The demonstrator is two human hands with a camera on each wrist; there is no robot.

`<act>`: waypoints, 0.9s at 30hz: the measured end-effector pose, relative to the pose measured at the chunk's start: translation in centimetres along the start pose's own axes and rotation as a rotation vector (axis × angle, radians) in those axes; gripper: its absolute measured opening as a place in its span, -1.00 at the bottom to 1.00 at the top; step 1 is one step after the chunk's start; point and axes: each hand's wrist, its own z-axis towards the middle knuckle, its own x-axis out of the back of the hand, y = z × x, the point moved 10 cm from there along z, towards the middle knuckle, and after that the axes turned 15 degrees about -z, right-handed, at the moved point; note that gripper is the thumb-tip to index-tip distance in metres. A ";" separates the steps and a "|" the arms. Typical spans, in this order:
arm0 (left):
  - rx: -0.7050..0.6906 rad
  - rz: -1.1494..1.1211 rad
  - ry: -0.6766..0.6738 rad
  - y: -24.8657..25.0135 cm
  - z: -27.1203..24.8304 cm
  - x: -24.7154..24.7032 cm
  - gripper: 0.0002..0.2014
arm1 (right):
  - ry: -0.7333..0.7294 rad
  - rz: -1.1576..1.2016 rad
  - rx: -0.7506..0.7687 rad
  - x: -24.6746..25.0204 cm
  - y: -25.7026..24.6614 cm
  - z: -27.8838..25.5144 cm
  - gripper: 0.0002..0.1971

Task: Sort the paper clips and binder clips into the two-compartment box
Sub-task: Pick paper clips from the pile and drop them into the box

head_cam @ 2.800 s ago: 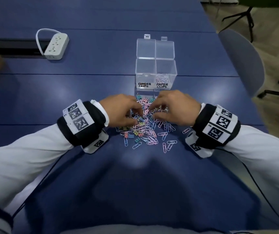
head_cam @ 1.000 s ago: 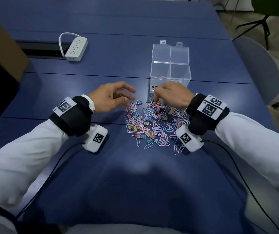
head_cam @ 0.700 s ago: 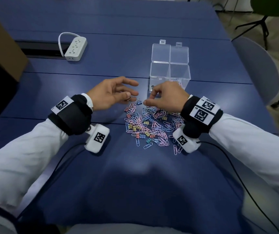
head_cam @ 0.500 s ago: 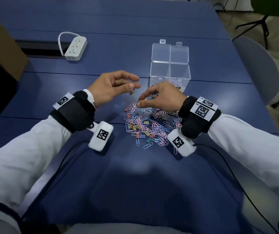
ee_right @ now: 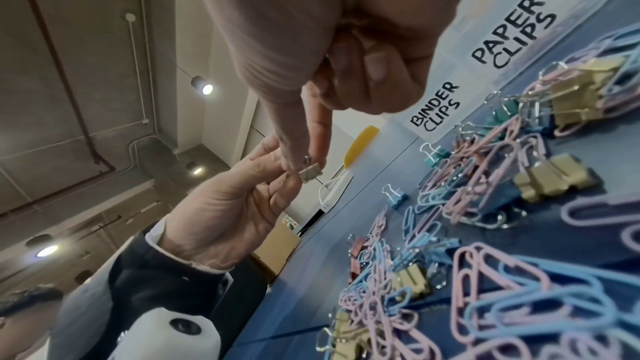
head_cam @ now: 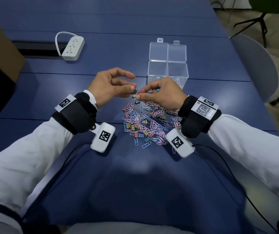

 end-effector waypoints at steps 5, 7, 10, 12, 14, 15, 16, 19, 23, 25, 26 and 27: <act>0.021 -0.020 -0.002 -0.2 0.0 -0.1 -0.72 | 0.021 -0.080 -0.008 -0.5 0.3 0.6 -0.72; 0.031 -0.018 0.012 -0.3 0.1 0.5 -0.72 | 0.021 -0.105 -0.012 -1.0 0.3 1.0 -0.71; 0.061 0.038 0.048 -0.6 0.5 2.6 -0.73 | -0.002 -0.202 -0.025 -1.6 0.5 1.5 -0.69; 0.076 0.125 0.070 -0.8 0.6 4.3 -0.73 | -0.015 -0.278 -0.025 -1.8 0.7 1.8 -0.73; 0.100 0.249 0.078 -1.4 0.7 5.9 -0.71 | -0.048 -0.309 -0.046 -2.2 1.1 2.0 -0.77; 0.117 0.314 0.071 -1.8 0.7 6.4 -0.69 | -0.074 -0.313 -0.059 -2.5 1.2 2.1 -0.78; 0.131 0.368 0.055 -2.1 0.7 6.8 -0.68 | -0.103 -0.319 -0.065 -2.9 1.2 2.2 -0.78; 0.133 0.440 0.003 -2.6 0.8 7.0 -0.69 | -0.173 -0.307 -0.065 -4.0 0.5 2.6 -0.79; -0.013 0.484 0.072 -0.7 1.0 7.4 -0.77 | -0.246 -0.160 -0.090 -5.4 -1.3 2.9 -0.76; -0.081 0.484 0.114 0.4 1.0 7.9 -0.72 | -0.312 -0.009 -0.117 -6.7 -2.3 2.8 -0.68; -0.106 0.496 0.136 0.8 1.0 8.2 -0.71 | -0.353 0.071 -0.129 -7.5 -2.8 2.6 -0.63; -0.124 0.514 0.154 1.3 0.9 8.4 -0.72 | -0.385 0.126 -0.141 -8.1 -3.0 2.4 -0.57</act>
